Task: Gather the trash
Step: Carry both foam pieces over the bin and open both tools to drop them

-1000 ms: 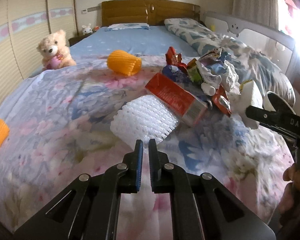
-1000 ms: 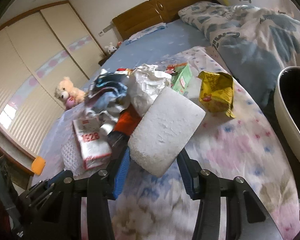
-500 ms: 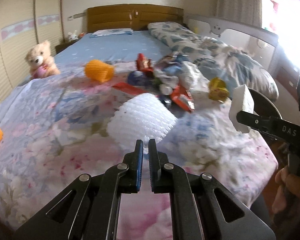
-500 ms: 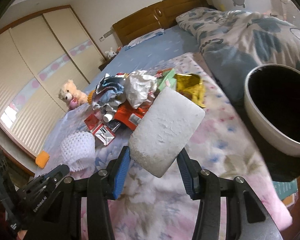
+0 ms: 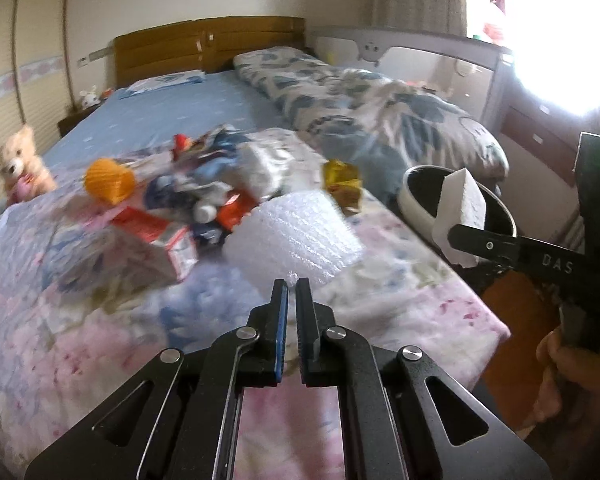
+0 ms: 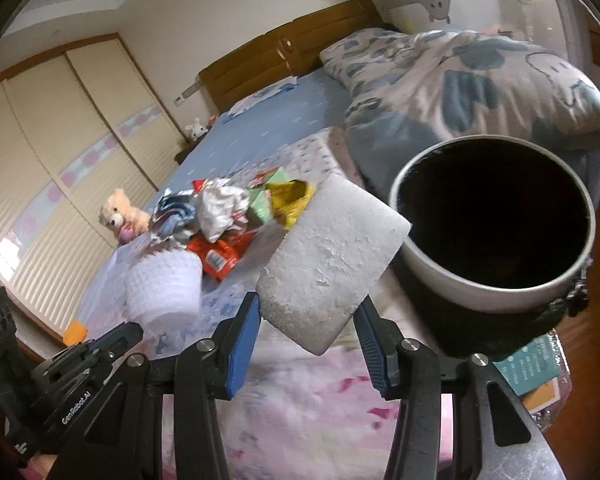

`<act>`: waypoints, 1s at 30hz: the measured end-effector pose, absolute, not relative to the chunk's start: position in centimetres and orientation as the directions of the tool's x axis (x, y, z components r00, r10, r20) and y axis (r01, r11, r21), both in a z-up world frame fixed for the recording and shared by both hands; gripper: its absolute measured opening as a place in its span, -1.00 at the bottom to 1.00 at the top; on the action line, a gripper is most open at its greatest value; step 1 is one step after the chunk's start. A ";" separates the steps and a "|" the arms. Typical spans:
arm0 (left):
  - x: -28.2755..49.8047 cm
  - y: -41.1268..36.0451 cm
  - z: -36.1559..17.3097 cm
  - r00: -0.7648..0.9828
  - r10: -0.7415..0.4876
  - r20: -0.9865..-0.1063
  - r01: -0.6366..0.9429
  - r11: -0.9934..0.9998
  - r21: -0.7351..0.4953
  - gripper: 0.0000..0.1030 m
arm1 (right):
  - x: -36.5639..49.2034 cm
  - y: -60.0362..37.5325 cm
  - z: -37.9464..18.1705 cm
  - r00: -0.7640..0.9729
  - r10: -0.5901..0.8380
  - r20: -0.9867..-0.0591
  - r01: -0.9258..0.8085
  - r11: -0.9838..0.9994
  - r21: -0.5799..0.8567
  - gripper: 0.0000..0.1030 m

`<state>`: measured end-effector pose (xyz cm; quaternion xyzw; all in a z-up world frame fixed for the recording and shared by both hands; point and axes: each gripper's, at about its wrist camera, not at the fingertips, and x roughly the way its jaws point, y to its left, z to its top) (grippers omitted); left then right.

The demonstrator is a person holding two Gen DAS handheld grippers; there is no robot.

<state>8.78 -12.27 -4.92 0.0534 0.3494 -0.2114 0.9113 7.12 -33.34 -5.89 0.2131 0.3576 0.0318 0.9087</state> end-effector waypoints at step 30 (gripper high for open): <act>12.1 -26.6 -4.3 0.554 -0.475 -0.684 0.616 0.786 -0.046 -0.92 | 7.2 -45.3 -6.2 0.715 0.101 -0.691 0.238 0.895 0.377 -0.02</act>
